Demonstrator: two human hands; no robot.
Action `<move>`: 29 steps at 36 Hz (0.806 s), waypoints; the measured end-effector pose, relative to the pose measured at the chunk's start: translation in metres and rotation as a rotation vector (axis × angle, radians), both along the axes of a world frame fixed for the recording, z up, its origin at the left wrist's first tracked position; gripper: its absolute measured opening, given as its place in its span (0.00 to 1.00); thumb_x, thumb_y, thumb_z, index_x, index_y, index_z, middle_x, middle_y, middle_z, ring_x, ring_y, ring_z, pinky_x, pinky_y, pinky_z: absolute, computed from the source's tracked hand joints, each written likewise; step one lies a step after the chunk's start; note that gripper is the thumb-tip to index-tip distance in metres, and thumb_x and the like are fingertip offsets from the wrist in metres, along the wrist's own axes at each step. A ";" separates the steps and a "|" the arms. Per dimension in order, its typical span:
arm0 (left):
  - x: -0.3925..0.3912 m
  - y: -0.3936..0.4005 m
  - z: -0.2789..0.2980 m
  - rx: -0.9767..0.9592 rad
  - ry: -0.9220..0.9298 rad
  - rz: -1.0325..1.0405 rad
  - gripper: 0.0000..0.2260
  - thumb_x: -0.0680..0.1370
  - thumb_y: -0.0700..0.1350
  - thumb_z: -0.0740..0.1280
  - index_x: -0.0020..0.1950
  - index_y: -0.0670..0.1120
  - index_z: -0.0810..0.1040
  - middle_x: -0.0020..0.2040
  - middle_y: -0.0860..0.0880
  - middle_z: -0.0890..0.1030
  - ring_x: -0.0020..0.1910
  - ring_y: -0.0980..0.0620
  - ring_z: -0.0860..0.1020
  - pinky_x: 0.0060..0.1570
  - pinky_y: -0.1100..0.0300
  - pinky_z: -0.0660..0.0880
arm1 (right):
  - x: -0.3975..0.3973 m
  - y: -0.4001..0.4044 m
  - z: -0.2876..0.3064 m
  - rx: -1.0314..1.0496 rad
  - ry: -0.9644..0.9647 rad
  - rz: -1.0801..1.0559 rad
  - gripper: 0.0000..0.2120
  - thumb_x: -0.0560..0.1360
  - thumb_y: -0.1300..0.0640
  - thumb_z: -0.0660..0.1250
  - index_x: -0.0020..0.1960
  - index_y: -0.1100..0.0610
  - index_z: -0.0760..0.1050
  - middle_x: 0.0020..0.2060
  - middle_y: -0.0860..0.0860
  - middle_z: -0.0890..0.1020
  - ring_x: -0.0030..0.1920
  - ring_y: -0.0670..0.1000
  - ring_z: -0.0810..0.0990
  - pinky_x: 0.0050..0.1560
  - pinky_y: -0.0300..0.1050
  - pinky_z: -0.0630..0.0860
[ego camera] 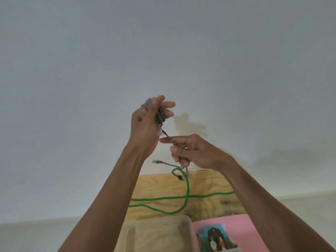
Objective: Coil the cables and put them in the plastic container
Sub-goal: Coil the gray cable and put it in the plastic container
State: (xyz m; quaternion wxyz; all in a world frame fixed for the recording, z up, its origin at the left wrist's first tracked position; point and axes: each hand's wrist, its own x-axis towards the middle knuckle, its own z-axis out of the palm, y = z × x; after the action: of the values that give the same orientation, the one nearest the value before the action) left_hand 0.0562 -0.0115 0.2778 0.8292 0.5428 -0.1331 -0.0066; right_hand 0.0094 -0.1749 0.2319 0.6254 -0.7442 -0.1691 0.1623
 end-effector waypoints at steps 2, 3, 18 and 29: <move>0.001 -0.004 -0.012 0.333 -0.130 0.126 0.11 0.85 0.44 0.59 0.49 0.43 0.80 0.41 0.45 0.84 0.40 0.51 0.80 0.45 0.60 0.77 | 0.003 -0.003 0.011 -0.113 -0.035 0.012 0.15 0.82 0.57 0.63 0.68 0.55 0.75 0.37 0.53 0.78 0.30 0.49 0.72 0.39 0.48 0.78; 0.002 -0.006 -0.020 0.489 -0.195 0.170 0.14 0.85 0.43 0.58 0.45 0.43 0.80 0.40 0.43 0.83 0.41 0.53 0.80 0.45 0.61 0.77 | 0.005 -0.005 0.016 -0.176 -0.059 0.007 0.15 0.82 0.57 0.63 0.67 0.55 0.76 0.37 0.53 0.78 0.29 0.47 0.73 0.40 0.50 0.79; -0.007 0.001 -0.035 1.023 -0.009 -0.237 0.22 0.85 0.50 0.53 0.36 0.43 0.76 0.26 0.49 0.73 0.25 0.53 0.69 0.29 0.60 0.70 | 0.033 -0.019 0.011 -0.068 -0.066 -0.073 0.08 0.75 0.71 0.64 0.42 0.67 0.81 0.30 0.54 0.84 0.27 0.52 0.67 0.33 0.44 0.66; -0.004 0.021 -0.036 0.330 0.447 -0.399 0.19 0.83 0.46 0.57 0.36 0.39 0.75 0.20 0.50 0.61 0.19 0.52 0.60 0.30 0.57 0.67 | 0.042 -0.030 -0.046 -0.148 -0.052 -0.134 0.07 0.72 0.69 0.71 0.46 0.59 0.81 0.39 0.52 0.81 0.41 0.48 0.79 0.46 0.41 0.77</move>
State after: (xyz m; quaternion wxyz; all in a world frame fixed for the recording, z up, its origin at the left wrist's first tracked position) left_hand 0.0520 0.0093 0.2416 0.7212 0.6180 -0.0491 -0.3091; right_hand 0.0514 -0.2049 0.1859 0.5738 -0.8019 -0.1226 0.1126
